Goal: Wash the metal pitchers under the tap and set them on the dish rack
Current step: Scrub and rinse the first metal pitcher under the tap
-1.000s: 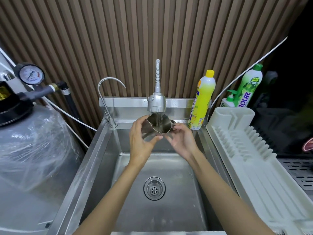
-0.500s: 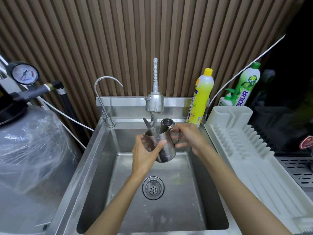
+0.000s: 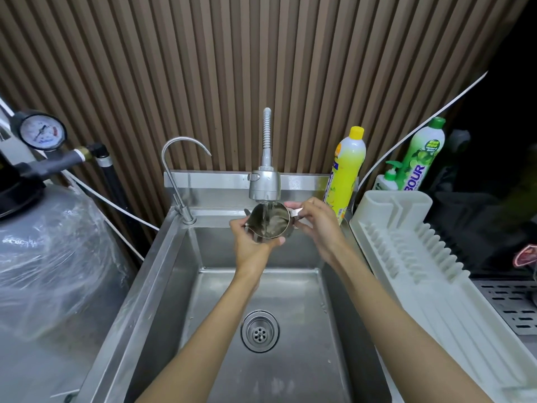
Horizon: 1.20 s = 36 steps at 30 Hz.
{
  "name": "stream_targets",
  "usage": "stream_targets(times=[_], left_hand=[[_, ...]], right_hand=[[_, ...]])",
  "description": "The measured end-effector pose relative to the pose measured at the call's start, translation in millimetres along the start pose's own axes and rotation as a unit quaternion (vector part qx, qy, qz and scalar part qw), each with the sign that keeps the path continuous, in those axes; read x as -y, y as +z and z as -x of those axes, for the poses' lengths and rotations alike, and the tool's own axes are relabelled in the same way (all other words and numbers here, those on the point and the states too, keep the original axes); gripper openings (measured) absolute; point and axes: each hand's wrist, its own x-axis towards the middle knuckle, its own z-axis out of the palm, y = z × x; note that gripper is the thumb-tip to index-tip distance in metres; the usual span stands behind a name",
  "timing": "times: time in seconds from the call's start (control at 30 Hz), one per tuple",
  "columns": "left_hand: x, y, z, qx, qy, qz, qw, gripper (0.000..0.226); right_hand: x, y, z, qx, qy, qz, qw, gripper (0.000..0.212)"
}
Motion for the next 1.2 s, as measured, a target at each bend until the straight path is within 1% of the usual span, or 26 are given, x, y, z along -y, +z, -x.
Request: stream_targets(times=[0.07,0.13,0.27,0.33,0.37,0.43,0.53,0.6,0.67,0.7,0.77,0.8,0.83,0.9,0.93,1.0,1.07,1.13,1.2], left_hand=[[-4,-6,-1,-0.022,0.039,-0.036,0.998,0.07],[-9,-13,2,-0.029,0.083,-0.083,0.993,0.072],[-14,-28,6,0.01,0.163,-0.162,0.973,0.071],[-17,-33,10,0.041,0.164,-0.179,0.969,0.069],[-19,-34,13,0.05,0.16,-0.188,0.968,0.067],[-22,-33,17,0.035,0.14,-0.22,0.965,0.066],[-23,-30,20,-0.003,0.074,-0.243,0.967,0.068],[-19,-27,21,-0.016,0.029,-0.232,0.972,0.066],[-14,-22,22,-0.007,-0.015,-0.219,0.975,0.065],[-12,-19,22,0.006,-0.043,-0.201,0.979,0.067],[-10,-13,21,0.039,-0.093,-0.11,0.989,0.077],[-10,-10,21,0.053,-0.115,-0.051,0.991,0.077],[-11,-6,21,0.069,-0.128,0.007,0.989,0.07],[-10,1,20,0.091,-0.134,0.103,0.981,0.045],[-13,5,19,0.099,-0.126,0.135,0.978,0.039],[-15,10,15,0.1,-0.103,0.153,0.978,0.042],[-13,10,8,0.08,-0.085,0.141,0.983,0.051],[-13,6,3,0.052,-0.055,0.113,0.991,0.059],[-14,3,1,0.021,-0.017,0.084,0.996,0.063]], right_hand=[[-10,3,-4,0.028,0.03,-0.088,0.995,0.027],[-20,7,-3,0.046,0.061,-0.177,0.981,0.028],[-38,13,7,0.056,0.122,-0.31,0.941,0.03],[-43,13,12,0.047,0.133,-0.328,0.934,0.031],[-45,13,14,0.042,0.134,-0.319,0.937,0.03],[-49,10,17,0.039,0.131,-0.261,0.956,0.025],[-46,2,18,0.04,0.134,-0.101,0.985,0.017],[-35,-6,20,0.031,0.137,-0.019,0.99,0.014],[-19,-12,24,0.012,0.138,0.023,0.99,0.02],[-12,-14,25,0.005,0.136,0.04,0.99,0.022],[3,-19,24,-0.004,0.126,0.076,0.989,0.02],[9,-20,22,-0.008,0.117,0.096,0.988,0.018],[16,-19,21,-0.014,0.106,0.118,0.987,0.016],[24,-16,18,-0.03,0.077,0.15,0.985,0.014],[26,-14,18,-0.038,0.062,0.157,0.985,0.01],[30,-8,18,-0.048,0.034,0.154,0.986,0.008],[30,-4,17,-0.046,0.011,0.123,0.991,0.015],[28,-2,12,-0.018,0.01,0.077,0.997,0.022],[20,-2,5,0.026,0.022,0.024,0.999,0.024]])
